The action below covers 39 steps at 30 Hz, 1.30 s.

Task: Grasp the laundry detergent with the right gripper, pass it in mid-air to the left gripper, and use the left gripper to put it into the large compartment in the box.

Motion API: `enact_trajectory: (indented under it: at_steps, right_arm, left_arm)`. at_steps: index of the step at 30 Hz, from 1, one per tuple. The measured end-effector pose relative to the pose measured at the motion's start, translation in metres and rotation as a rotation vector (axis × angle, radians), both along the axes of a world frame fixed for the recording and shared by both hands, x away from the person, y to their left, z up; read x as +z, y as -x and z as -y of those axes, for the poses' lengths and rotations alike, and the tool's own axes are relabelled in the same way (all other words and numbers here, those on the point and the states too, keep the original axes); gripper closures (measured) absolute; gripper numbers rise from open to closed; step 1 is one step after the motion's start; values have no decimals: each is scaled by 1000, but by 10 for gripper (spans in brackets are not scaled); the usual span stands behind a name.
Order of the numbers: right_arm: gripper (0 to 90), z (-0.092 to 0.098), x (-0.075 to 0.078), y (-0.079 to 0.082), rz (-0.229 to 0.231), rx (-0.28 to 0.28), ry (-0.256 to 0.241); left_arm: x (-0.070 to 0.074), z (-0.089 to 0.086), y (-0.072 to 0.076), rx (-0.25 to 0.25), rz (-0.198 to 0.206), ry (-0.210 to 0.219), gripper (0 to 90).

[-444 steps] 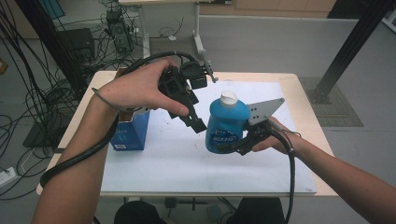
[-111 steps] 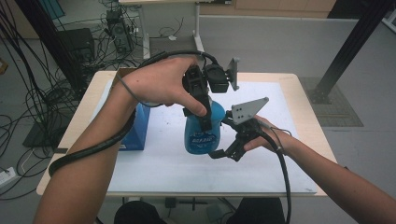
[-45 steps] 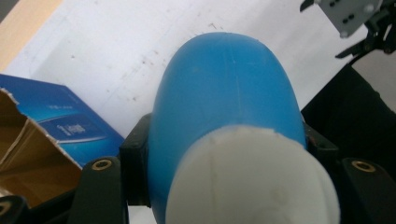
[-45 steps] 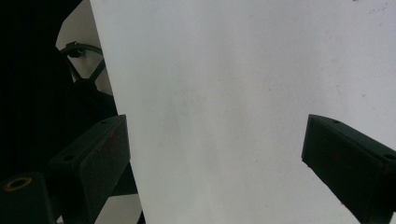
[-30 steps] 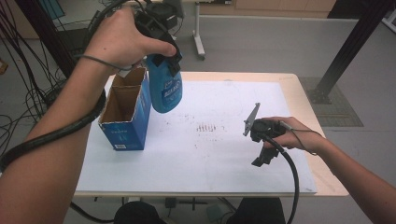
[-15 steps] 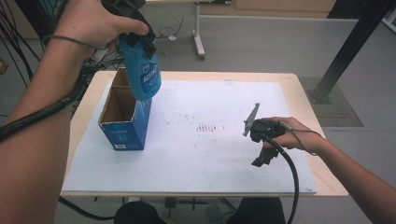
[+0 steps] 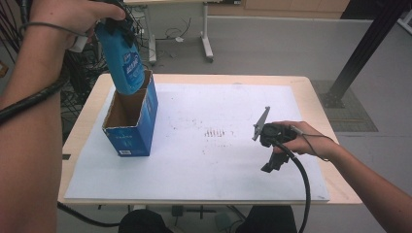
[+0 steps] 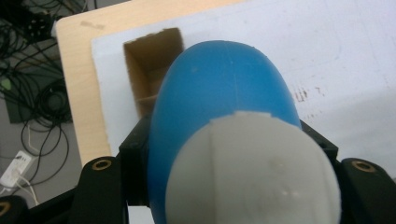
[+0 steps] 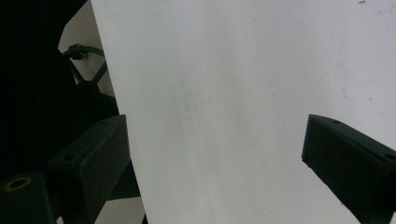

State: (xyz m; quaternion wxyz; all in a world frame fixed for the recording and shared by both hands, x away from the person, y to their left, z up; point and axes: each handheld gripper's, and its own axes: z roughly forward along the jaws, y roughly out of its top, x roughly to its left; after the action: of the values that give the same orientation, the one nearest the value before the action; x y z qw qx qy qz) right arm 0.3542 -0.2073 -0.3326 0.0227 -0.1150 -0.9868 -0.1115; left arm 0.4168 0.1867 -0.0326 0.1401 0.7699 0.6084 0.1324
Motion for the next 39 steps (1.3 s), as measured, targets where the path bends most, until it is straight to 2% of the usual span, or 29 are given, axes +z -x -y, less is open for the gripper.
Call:
enact_trajectory:
  at_steps: [6,10,12,20,24,30,39]
  right_arm:
    - [74,-1,0,0,1,-1,0]
    - [74,-2,0,-1,8,1,0]
    - [74,-3,0,-2,8,0,-1]
    - [74,-5,-1,-1,11,8,8]
    - [74,-6,-2,-2,12,8,13]
    - [74,-8,-3,-3,2,8,7]
    - [71,-11,-10,-3,0,9,18]
  left_arm:
    - [-1,-17,-5,67,-11,-18,377]
    - [-7,-29,-10,94,-24,13,377]
    - [-11,-34,-12,109,-33,25,377]
    - [-35,-46,-21,138,-73,27,377]
    - [-45,-48,-24,148,-90,35,377]
    - [-58,-47,-28,150,-108,13,377]
    - [-82,-41,-34,143,-145,10,377]
